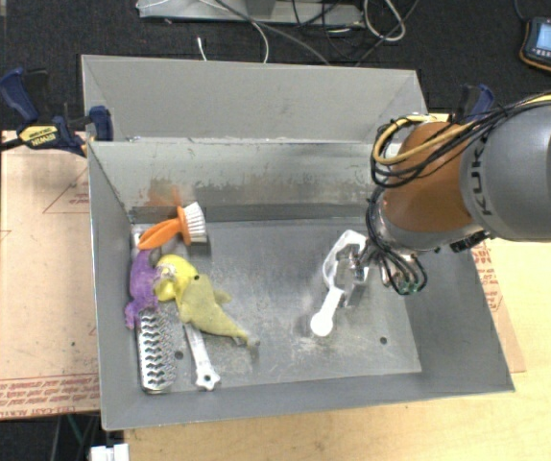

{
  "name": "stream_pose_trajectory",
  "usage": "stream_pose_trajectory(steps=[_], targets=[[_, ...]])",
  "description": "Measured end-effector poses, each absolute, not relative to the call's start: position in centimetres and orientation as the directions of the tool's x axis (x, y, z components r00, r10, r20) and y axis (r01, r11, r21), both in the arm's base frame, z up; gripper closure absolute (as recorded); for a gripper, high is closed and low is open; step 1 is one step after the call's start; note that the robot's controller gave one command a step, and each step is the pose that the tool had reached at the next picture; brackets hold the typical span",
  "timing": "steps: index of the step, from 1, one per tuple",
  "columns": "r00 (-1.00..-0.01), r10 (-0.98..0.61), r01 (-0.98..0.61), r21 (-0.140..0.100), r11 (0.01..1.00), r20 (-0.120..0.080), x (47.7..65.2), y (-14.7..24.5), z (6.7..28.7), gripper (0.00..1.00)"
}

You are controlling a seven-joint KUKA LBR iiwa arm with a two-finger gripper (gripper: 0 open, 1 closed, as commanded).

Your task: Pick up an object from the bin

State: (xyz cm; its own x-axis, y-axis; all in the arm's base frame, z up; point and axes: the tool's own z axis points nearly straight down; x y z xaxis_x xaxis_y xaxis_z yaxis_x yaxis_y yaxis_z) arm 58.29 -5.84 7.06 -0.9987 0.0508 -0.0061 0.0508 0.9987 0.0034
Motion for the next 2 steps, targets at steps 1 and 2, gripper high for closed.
stream_pose_trajectory(steps=[1,2], targets=[[-0.999,0.05,0.05,0.004,0.999,-0.006,58.25,-5.8,8.12,1.0],[-0.999,0.05,0.05,0.004,0.999,-0.007,58.27,-5.77,9.1,1.0]])
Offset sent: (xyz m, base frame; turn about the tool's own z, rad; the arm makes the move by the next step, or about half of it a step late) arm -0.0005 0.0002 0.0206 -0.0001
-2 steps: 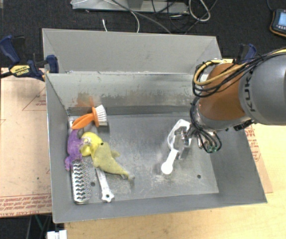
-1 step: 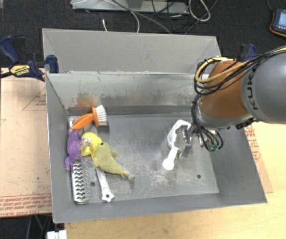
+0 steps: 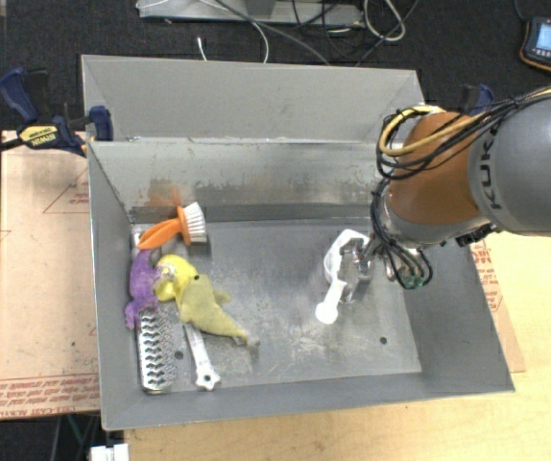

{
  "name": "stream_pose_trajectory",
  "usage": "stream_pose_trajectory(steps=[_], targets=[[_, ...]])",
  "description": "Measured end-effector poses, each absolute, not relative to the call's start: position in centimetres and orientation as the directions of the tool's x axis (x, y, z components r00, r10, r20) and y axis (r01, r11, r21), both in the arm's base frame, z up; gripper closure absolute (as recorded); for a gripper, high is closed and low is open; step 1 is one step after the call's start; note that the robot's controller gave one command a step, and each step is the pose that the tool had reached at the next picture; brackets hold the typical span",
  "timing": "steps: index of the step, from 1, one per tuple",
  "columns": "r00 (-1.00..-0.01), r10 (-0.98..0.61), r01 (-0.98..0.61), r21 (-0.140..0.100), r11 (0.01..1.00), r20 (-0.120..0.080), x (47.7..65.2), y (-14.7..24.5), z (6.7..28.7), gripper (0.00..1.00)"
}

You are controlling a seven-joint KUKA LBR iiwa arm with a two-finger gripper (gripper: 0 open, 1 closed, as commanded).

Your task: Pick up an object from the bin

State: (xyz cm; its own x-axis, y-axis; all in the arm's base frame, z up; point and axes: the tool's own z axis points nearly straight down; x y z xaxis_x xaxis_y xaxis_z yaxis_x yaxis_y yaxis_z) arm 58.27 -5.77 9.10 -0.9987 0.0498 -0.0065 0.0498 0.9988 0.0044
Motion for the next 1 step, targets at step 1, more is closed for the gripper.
stream_pose_trajectory(steps=[1], targets=[[-0.999,0.049,0.049,0.005,0.999,-0.004,58.2,-5.74,13.04,1.0]])
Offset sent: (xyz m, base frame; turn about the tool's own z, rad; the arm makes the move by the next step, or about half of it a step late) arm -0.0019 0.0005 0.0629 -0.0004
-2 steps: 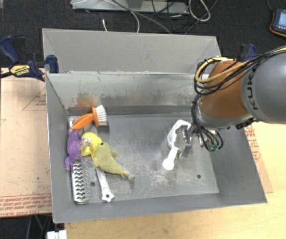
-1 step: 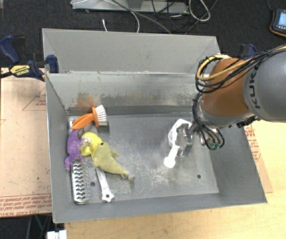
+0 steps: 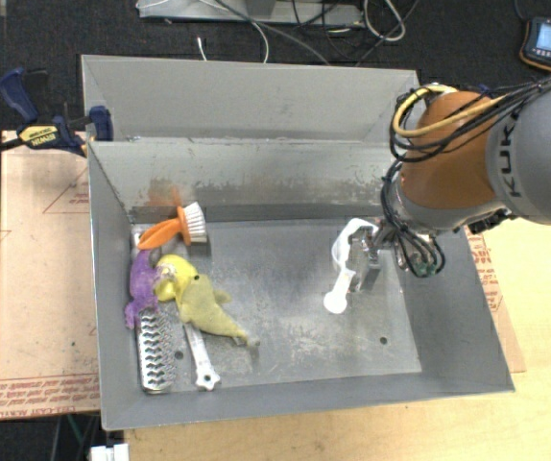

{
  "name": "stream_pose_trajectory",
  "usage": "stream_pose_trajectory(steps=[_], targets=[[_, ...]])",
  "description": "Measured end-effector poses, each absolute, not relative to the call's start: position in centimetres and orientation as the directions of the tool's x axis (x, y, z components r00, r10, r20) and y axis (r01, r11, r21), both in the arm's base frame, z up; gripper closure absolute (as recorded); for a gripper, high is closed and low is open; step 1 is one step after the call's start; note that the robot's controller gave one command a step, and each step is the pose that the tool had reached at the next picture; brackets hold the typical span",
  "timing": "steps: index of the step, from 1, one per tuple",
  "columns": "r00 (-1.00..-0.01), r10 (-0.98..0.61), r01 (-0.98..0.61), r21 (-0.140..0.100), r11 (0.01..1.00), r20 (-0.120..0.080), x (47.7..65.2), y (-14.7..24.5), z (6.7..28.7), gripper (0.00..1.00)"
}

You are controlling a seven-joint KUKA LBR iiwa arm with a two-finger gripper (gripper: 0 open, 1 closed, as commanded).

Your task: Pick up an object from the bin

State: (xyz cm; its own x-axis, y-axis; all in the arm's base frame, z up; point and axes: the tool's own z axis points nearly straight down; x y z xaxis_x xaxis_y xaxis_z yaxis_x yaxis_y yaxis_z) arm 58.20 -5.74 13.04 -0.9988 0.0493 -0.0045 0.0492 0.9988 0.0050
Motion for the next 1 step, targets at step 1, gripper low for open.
stream_pose_trajectory(steps=[1], targets=[[-0.999,0.049,0.049,0.005,0.999,-0.003,58.19,-5.71,15.42,1.0]])
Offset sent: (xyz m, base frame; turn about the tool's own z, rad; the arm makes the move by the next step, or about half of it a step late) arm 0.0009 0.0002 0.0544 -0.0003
